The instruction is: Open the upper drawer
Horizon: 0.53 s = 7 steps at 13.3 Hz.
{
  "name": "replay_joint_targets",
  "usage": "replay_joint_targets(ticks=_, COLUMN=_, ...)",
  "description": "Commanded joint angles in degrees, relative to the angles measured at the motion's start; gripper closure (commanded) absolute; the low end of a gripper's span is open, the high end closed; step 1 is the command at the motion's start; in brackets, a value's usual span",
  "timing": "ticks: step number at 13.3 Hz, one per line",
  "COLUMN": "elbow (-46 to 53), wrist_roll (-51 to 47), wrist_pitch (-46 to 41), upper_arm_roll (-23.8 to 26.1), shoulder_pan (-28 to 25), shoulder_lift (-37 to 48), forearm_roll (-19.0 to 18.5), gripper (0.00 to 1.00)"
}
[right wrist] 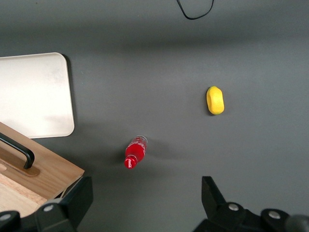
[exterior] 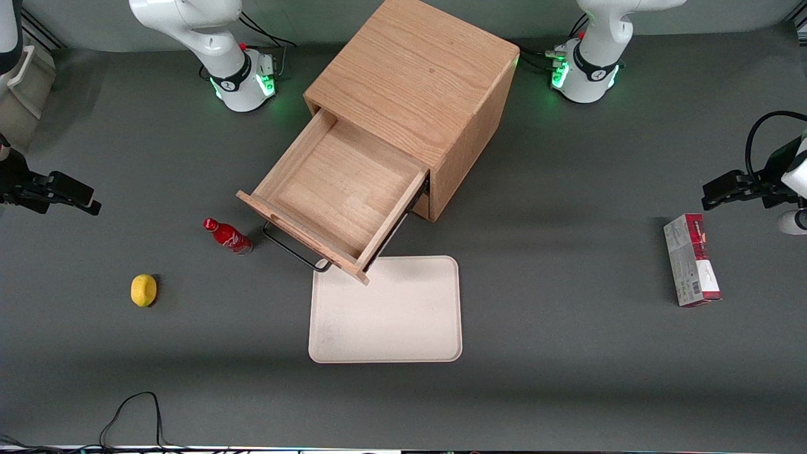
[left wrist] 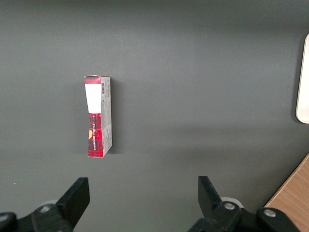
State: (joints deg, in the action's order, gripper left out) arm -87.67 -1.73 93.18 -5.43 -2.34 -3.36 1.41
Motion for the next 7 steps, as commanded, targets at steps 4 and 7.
replay_joint_targets(ticks=4, elbow=-0.7, wrist_roll=-0.9, wrist_pitch=-0.4, upper_arm_roll=-0.5, shoulder_pan=-0.9, shoulder_lift=0.5, forearm_roll=-1.7, gripper=0.00)
replay_joint_targets(ticks=7, elbow=-0.7, wrist_roll=-0.8, wrist_pitch=-0.5, upper_arm_roll=-0.4, shoulder_pan=-0.8, shoulder_lift=0.5, forearm_roll=-1.7, gripper=0.00)
